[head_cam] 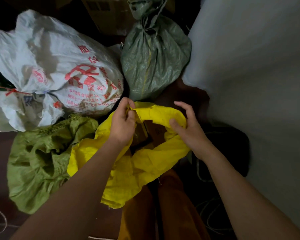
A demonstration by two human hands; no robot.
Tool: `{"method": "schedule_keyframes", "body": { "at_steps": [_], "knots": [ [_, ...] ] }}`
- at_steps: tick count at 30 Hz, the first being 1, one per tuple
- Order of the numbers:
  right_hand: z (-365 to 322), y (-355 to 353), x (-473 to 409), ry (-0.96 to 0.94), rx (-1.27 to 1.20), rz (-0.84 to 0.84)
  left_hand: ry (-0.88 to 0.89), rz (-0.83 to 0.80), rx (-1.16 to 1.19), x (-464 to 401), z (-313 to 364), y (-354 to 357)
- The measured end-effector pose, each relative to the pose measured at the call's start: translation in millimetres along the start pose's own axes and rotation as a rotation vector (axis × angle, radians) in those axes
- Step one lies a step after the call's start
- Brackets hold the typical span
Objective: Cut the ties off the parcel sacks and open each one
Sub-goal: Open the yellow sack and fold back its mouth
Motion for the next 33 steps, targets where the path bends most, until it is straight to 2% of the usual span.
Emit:
{"method": "schedule_keyframes", "body": {
  "at_steps": [2, 4, 6, 8, 9, 13, 17, 19, 23, 28, 31, 33],
  "knots": [
    [-0.3, 4.9, -0.2, -0.018, 0.043, -0.092, -0.032, -0.015, -0.014, -2.9, -2.3, -0.4],
    [-3.0, 0.8, -2.8, -0.057, 0.093, -0.073, -0.071, -0.081, -0.065, -0.4, -5.4, 3.0],
    [-4.5, -9.1, -6.5, -0.056, 0.103, 0.011, -0.020, -0.151, -0.306, 4.9, -7.5, 10.1],
    [-2.2, -15.0, -8.9, -0.029, 0.155, 0.041, 0.082, -0.139, -0.599, 7.3, -12.5, 16.1],
    [-0.8, -15.4, -10.2, -0.020, 0.200, 0.030, 0.101, -0.106, -0.634, 6.4, -15.0, 14.7],
    [0.4, -21.5, -12.4, -0.030, 0.341, 0.063, 0.115, 0.031, -0.418, 6.3, -14.0, 1.1],
    [8.2, -22.5, -5.8, 0.017, 0.139, 0.118, 0.234, 0.096, -0.280, 11.0, -1.7, -7.0],
    [14.4, -22.0, -1.3, 0.048, 0.049, 0.166, 0.238, 0.112, -0.229, 7.9, -0.2, -12.3],
    [13.9, -21.4, 0.8, 0.025, 0.021, 0.198, 0.225, 0.148, -0.318, 3.8, -1.2, -11.3],
    [-1.8, -19.2, -11.0, -0.141, 0.150, 0.135, 0.145, 0.103, -0.271, 2.1, -8.7, -4.2],
    [0.7, -16.3, -15.6, -0.159, 0.166, 0.096, 0.121, 0.050, -0.225, 1.1, -9.7, 5.7],
    [9.7, -14.2, -14.7, -0.105, 0.106, 0.081, 0.052, 0.000, -0.199, -2.4, -15.1, 13.5]
  ]
}}
Point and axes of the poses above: each hand's wrist, its own x-axis away from the middle knuckle, its own y-axis out of the palm, z = x × y, the point moved 10 cm from there along -x, towards the middle knuckle, and after that the axes turned 15 degrees about -y, right-handed, at the moved point
